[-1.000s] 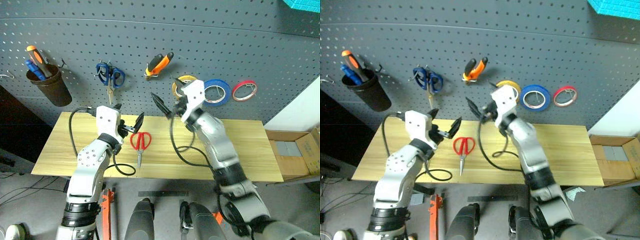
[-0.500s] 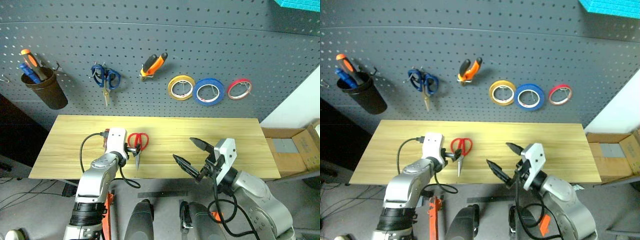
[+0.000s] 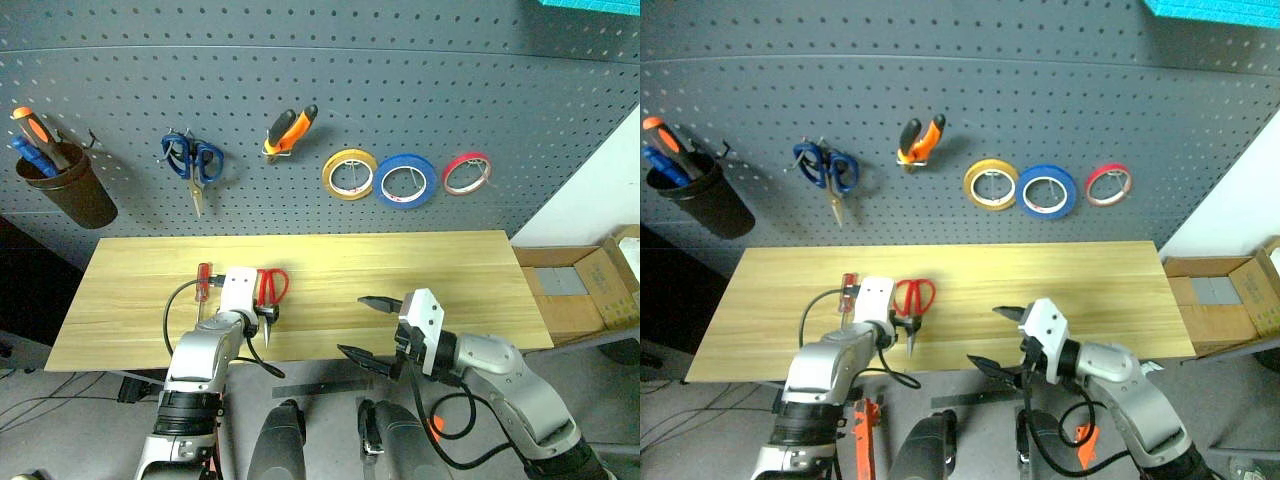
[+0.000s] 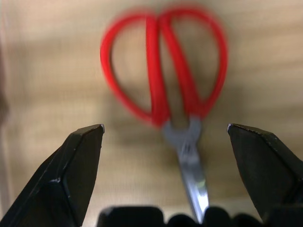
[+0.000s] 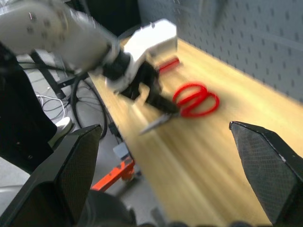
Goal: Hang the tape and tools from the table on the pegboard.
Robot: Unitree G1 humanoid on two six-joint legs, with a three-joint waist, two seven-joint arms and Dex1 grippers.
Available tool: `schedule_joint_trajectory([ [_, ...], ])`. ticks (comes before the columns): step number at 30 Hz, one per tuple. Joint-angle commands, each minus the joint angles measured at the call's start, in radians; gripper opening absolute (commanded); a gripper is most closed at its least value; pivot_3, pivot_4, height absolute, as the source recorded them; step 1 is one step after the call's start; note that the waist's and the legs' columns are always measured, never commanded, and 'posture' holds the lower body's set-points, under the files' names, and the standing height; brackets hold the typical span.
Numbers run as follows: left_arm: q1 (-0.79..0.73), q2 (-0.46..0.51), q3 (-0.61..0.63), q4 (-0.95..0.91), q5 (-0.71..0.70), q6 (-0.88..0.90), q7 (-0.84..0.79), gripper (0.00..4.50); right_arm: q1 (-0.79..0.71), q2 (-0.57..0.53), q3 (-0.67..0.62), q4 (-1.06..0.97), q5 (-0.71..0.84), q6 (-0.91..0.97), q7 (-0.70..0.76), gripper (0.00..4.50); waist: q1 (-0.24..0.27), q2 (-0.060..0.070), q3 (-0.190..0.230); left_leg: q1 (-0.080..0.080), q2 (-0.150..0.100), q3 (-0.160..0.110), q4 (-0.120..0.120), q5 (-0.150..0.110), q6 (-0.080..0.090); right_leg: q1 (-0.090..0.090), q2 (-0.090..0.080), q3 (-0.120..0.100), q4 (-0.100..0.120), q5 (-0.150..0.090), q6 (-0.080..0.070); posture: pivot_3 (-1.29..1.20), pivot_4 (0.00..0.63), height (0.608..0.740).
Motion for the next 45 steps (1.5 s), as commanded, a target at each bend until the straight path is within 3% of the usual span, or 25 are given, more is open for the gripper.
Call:
schedule_joint_trajectory([
  [1,0.007,-0.019,0.029,-0.044,0.006,0.030,0.025,4.50,-0.014,0.007,0.009,0.012,0.001,-0.041,0.029,4.49,0.001,-0.001,0.002,0.000,0.000,0.000,0.000,0.000,0.000,0.000,0.000,0.000,0.000,0.000,0.000,0.01,0.293,0.740],
  [12,0.026,-0.030,0.043,0.002,0.006,0.039,0.025,4.50,-0.017,0.007,0.025,0.059,-0.021,-0.081,0.060,4.49,0.001,-0.001,0.010,0.000,0.000,0.000,0.000,0.000,0.000,0.000,0.000,0.000,-0.001,-0.001,-0.001,0.01,0.294,0.740],
  [15,0.025,-0.036,0.044,0.006,-0.003,0.042,0.016,3.93,-0.020,0.011,0.019,0.063,-0.019,-0.080,0.059,4.50,0.001,0.000,0.010,0.000,0.000,0.000,0.000,0.000,0.000,0.000,0.000,0.000,-0.001,-0.001,-0.002,0.01,0.294,0.740],
  [24,0.014,-0.048,0.056,0.022,-0.005,0.050,0.016,0.82,-0.026,0.022,0.018,0.062,-0.024,-0.078,0.049,4.50,0.000,0.001,0.011,0.000,0.000,0.000,-0.002,0.000,0.000,0.000,-0.001,0.000,-0.005,-0.002,-0.004,0.00,0.284,0.740],
  [26,0.011,-0.050,0.056,0.027,-0.006,0.047,0.014,0.30,-0.030,0.022,0.015,0.064,-0.026,-0.079,0.050,4.50,0.000,0.001,0.011,-0.001,0.000,0.000,-0.002,0.000,0.000,0.001,-0.001,0.000,-0.006,-0.002,-0.004,0.00,0.283,0.740],
  [39,-0.001,-0.065,0.076,0.029,-0.001,0.006,0.028,0.27,-0.049,0.016,-0.007,0.084,-0.025,-0.089,0.057,4.50,0.001,0.001,0.011,-0.002,0.000,0.000,-0.003,-0.001,0.000,0.001,-0.001,0.000,-0.009,0.000,0.000,0.01,0.269,0.740],
  [45,0.148,-0.006,0.083,-0.199,0.023,-0.262,-0.022,0.27,-0.008,0.032,-0.074,-0.015,0.030,-0.026,-0.011,4.50,0.001,0.001,0.011,-0.004,0.001,0.000,-0.003,-0.002,-0.001,0.000,-0.001,0.000,-0.011,0.001,0.002,0.02,0.253,0.740],
])
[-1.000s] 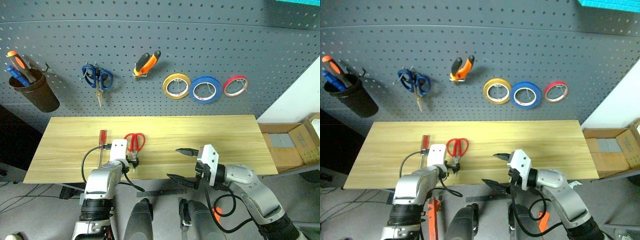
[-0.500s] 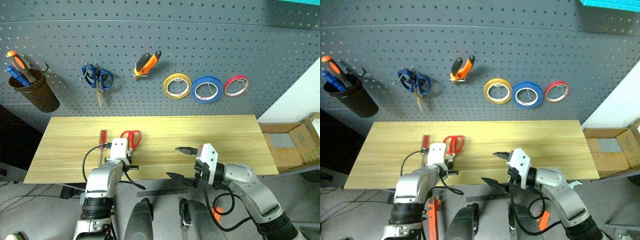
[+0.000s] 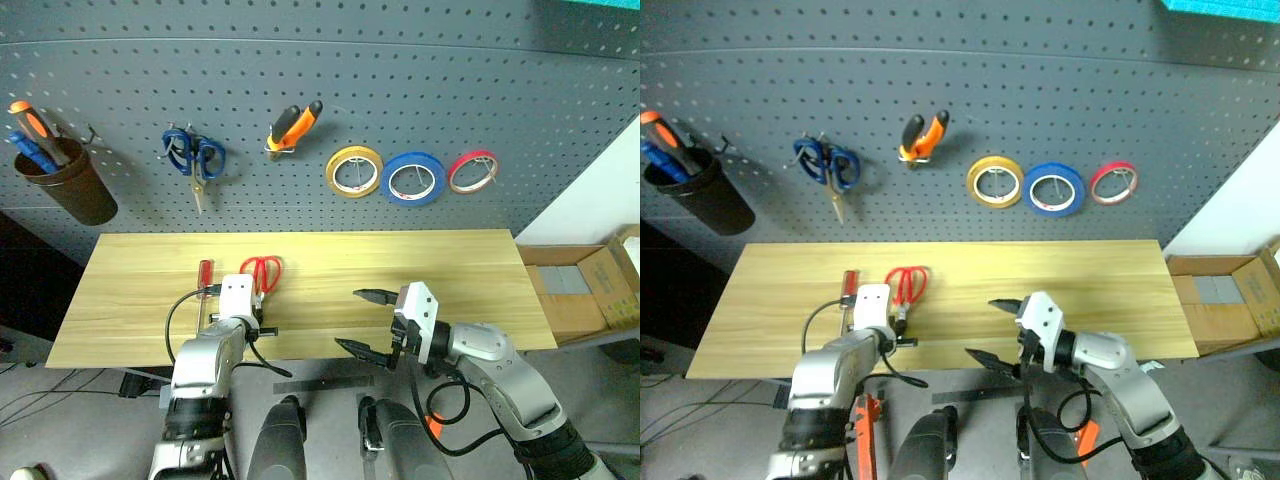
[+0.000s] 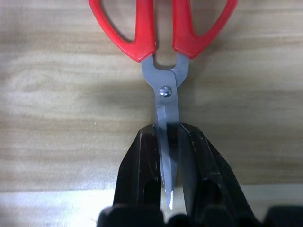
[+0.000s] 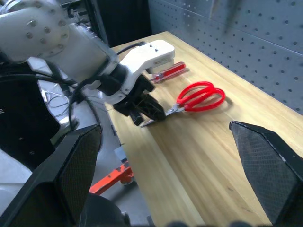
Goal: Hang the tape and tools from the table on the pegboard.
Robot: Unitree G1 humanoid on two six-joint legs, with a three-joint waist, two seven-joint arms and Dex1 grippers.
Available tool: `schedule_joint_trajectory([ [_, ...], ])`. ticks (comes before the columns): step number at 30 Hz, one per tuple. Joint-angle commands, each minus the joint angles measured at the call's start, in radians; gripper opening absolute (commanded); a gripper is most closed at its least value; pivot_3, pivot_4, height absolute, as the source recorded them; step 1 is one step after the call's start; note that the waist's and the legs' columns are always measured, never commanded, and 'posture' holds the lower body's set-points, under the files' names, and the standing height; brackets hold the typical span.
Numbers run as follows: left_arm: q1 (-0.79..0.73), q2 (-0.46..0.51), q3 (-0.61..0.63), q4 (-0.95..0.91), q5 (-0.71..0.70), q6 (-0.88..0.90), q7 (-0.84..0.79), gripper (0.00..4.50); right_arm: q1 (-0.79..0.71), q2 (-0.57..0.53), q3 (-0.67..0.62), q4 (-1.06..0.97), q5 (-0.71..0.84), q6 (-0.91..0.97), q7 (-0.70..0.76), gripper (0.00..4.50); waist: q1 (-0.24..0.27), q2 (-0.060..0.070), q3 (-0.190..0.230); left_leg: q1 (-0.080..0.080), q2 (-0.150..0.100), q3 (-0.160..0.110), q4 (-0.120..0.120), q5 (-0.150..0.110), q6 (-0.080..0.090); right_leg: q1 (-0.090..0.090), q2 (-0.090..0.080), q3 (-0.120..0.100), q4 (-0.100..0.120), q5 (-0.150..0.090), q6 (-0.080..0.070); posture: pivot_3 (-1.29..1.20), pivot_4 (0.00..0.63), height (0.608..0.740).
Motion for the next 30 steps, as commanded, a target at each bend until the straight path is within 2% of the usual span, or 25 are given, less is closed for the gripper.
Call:
schedule_joint_trajectory([
  [1,0.123,0.072,0.013,-0.181,0.042,-0.215,-0.038,0.27,0.027,0.022,-0.066,-0.118,0.063,0.048,-0.062,4.50,-0.002,0.000,0.000,0.000,0.000,0.000,0.000,-0.001,0.000,0.000,0.000,0.000,0.000,0.000,0.000,0.02,0.251,0.740],
  [4,0.223,0.115,0.062,-0.288,0.072,-0.385,-0.035,0.27,0.060,0.072,-0.121,-0.191,0.109,0.093,-0.151,4.50,-0.006,0.000,0.000,0.000,0.002,0.000,-0.004,-0.003,-0.003,-0.002,0.001,0.001,0.001,-0.002,-0.001,0.05,0.239,0.740],
  [8,0.245,0.140,0.079,-0.377,0.109,-0.553,-0.024,0.27,0.077,0.108,-0.148,-0.216,0.116,0.109,-0.214,4.50,0.017,-0.001,-0.002,0.000,0.002,0.000,-0.005,-0.003,-0.003,-0.003,0.001,-0.001,0.000,-0.002,-0.001,0.11,0.212,0.740],
  [11,0.276,0.119,0.100,-0.431,0.162,-0.661,0.033,0.27,0.074,0.138,-0.155,-0.217,0.134,0.096,-0.238,4.50,0.020,-0.001,-0.007,0.000,0.001,0.001,-0.004,-0.003,-0.003,-0.002,-0.002,0.000,-0.001,-0.002,-0.001,0.14,0.190,0.740],
  [18,0.407,0.021,0.092,-0.527,0.214,-0.743,0.101,0.27,0.023,0.206,-0.160,-0.214,0.158,0.077,-0.276,4.50,0.024,-0.004,-0.028,0.000,0.000,0.004,-0.003,-0.005,0.001,-0.001,-0.004,0.001,-0.002,-0.003,0.004,0.21,0.152,0.740],
  [22,0.409,0.005,0.087,-0.515,0.228,-0.774,0.101,0.27,0.009,0.213,-0.141,-0.184,0.149,0.065,-0.269,4.50,0.051,-0.003,-0.047,0.000,0.000,0.002,-0.003,-0.005,0.000,-0.001,0.000,-0.001,-0.001,-0.004,0.003,0.23,0.136,0.740],
  [30,0.214,0.051,0.157,-0.267,0.174,-0.841,0.073,0.27,-0.059,0.210,-0.139,-0.105,0.129,0.035,-0.247,4.50,0.065,-0.002,-0.075,0.001,0.000,0.002,0.004,-0.005,0.001,0.003,0.001,-0.001,-0.001,-0.003,0.000,0.22,0.122,0.740],
])
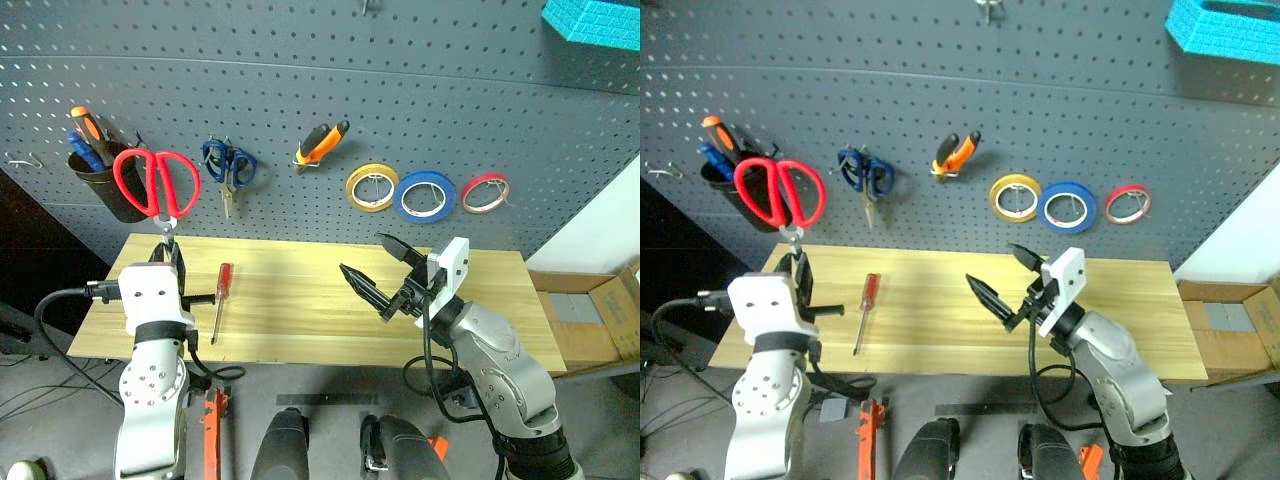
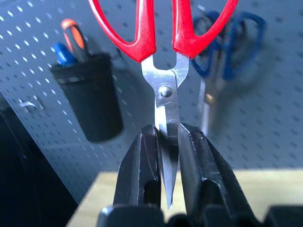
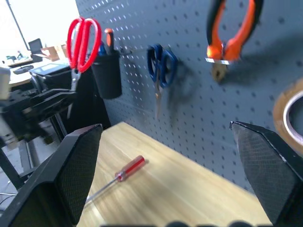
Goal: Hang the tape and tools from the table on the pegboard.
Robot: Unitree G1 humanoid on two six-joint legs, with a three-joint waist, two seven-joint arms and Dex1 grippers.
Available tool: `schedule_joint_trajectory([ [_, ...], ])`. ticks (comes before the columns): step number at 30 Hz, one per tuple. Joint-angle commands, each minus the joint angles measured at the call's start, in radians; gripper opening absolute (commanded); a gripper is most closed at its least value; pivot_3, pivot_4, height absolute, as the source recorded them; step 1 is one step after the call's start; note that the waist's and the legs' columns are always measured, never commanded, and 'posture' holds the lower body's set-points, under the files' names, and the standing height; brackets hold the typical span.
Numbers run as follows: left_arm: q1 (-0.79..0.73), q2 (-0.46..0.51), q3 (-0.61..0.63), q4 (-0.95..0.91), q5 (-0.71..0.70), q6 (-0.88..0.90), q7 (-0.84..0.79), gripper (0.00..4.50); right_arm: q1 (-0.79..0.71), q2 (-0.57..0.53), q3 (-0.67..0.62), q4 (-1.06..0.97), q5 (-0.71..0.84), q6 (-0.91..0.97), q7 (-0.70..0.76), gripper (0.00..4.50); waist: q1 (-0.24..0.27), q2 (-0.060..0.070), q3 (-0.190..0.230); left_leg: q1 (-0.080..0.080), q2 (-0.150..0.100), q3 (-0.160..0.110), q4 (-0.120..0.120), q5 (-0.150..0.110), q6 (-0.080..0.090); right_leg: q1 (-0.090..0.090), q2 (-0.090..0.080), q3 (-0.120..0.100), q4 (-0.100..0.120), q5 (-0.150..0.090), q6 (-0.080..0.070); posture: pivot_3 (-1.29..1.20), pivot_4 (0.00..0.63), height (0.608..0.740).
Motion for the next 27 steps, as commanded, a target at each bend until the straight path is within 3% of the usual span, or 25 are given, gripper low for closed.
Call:
schedule_joint_trajectory([
  [1,-0.062,0.025,0.003,0.072,-0.026,-0.045,-0.033,0.27,-0.025,0.000,-0.008,0.008,-0.012,-0.044,0.004,4.50,0.000,-0.001,-0.004,0.000,0.000,0.000,0.000,0.000,0.000,0.000,0.000,0.000,0.000,0.000,0.000,0.22,0.122,0.740],
  [16,-0.210,0.043,-0.089,0.214,-0.045,-0.021,-0.127,0.27,0.000,0.009,-0.017,-0.023,-0.030,-0.041,-0.056,4.50,-0.005,-0.003,-0.009,0.001,0.000,0.001,0.001,0.000,0.000,0.000,0.001,0.002,0.003,0.003,0.005,0.16,0.138,0.740],
  [27,-0.250,0.038,-0.104,0.167,-0.025,0.180,-0.096,0.27,0.011,-0.020,-0.033,-0.039,-0.023,-0.030,-0.066,4.50,-0.005,-0.003,-0.009,0.001,0.000,0.001,0.002,0.000,0.001,0.000,0.001,0.002,0.005,0.003,0.005,0.15,0.147,0.740],
])
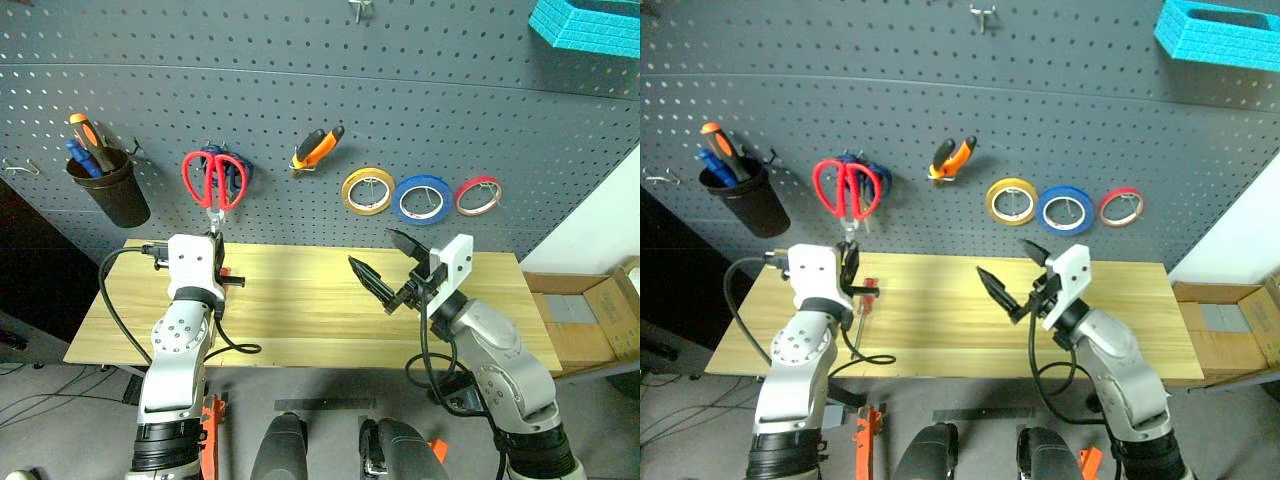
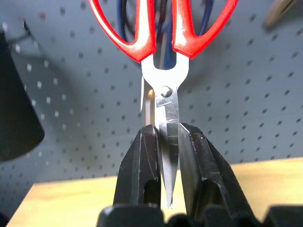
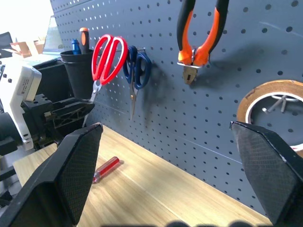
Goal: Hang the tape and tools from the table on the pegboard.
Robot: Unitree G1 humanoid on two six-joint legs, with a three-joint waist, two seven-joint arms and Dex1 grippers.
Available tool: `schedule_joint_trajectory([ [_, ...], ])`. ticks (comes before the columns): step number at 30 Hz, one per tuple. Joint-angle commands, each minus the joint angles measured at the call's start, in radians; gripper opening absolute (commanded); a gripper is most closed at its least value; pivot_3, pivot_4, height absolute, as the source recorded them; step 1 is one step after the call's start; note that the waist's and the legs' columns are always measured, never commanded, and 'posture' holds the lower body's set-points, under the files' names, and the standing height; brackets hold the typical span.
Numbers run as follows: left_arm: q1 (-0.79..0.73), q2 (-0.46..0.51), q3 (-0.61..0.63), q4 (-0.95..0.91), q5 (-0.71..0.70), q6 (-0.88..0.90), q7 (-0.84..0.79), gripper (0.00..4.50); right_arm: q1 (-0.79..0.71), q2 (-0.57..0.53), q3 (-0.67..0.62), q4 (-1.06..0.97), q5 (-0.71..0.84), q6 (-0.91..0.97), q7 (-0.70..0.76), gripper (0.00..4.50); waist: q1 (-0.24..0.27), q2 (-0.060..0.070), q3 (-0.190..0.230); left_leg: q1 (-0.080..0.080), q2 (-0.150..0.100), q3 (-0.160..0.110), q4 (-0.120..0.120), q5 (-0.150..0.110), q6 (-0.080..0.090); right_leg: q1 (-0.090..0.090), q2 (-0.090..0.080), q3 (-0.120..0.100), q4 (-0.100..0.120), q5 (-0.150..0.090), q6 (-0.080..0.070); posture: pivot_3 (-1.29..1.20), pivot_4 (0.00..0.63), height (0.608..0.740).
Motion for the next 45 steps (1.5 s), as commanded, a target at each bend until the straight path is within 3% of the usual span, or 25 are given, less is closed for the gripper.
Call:
schedule_joint_trajectory([
  [1,-0.054,0.000,-0.015,-0.043,0.009,0.066,0.014,0.27,0.002,-0.007,-0.020,-0.054,0.014,-0.006,-0.001,4.50,0.000,0.000,0.000,0.000,0.000,0.000,0.000,0.000,0.000,0.000,0.000,0.000,0.000,0.000,0.000,0.15,0.147,0.740],
  [4,-0.090,0.001,-0.024,-0.022,0.001,0.101,0.007,0.27,-0.001,-0.008,-0.019,-0.054,0.014,-0.004,-0.001,4.50,0.001,0.000,0.000,0.000,0.000,0.000,0.001,0.000,0.000,0.000,0.001,0.000,0.001,0.000,0.000,0.14,0.147,0.740],
  [16,-0.145,0.037,0.002,0.052,-0.019,0.052,-0.028,4.36,0.019,-0.008,-0.019,-0.063,0.011,-0.004,-0.016,4.50,-0.002,0.000,0.000,0.001,0.000,0.000,0.001,0.001,0.001,0.001,0.001,0.000,0.002,0.000,0.000,0.13,0.144,0.740],
  [17,-0.142,0.045,0.004,0.060,-0.026,0.061,-0.040,4.46,0.030,-0.008,-0.019,-0.068,0.013,-0.004,-0.018,4.50,-0.002,0.000,0.000,0.001,-0.001,0.000,0.001,0.001,0.001,0.001,0.001,0.000,0.002,0.000,0.000,0.14,0.144,0.740],
  [28,-0.079,0.266,0.056,0.117,-0.128,0.244,-0.263,4.46,0.211,0.031,-0.050,-0.178,0.001,-0.001,-0.134,4.50,-0.006,0.001,0.000,0.002,0.001,0.000,0.000,0.001,0.001,0.001,0.000,0.000,0.003,-0.001,-0.001,0.14,0.186,0.740],
  [36,-0.091,0.315,0.121,0.253,-0.162,0.370,-0.264,4.46,0.421,0.003,-0.021,-0.374,0.010,0.007,-0.167,4.50,-0.013,0.003,0.002,0.004,0.001,0.001,0.000,0.000,0.001,0.001,-0.002,0.002,0.004,-0.004,-0.007,0.08,0.213,0.740],
  [45,-0.358,0.443,0.072,0.662,-0.153,0.419,-0.346,4.46,0.674,-0.095,-0.104,-0.549,0.059,-0.016,-0.134,4.50,-0.021,0.008,0.008,0.006,0.001,-0.001,0.000,0.000,0.000,0.001,-0.004,-0.001,0.005,-0.006,-0.010,0.07,0.248,0.740],
])
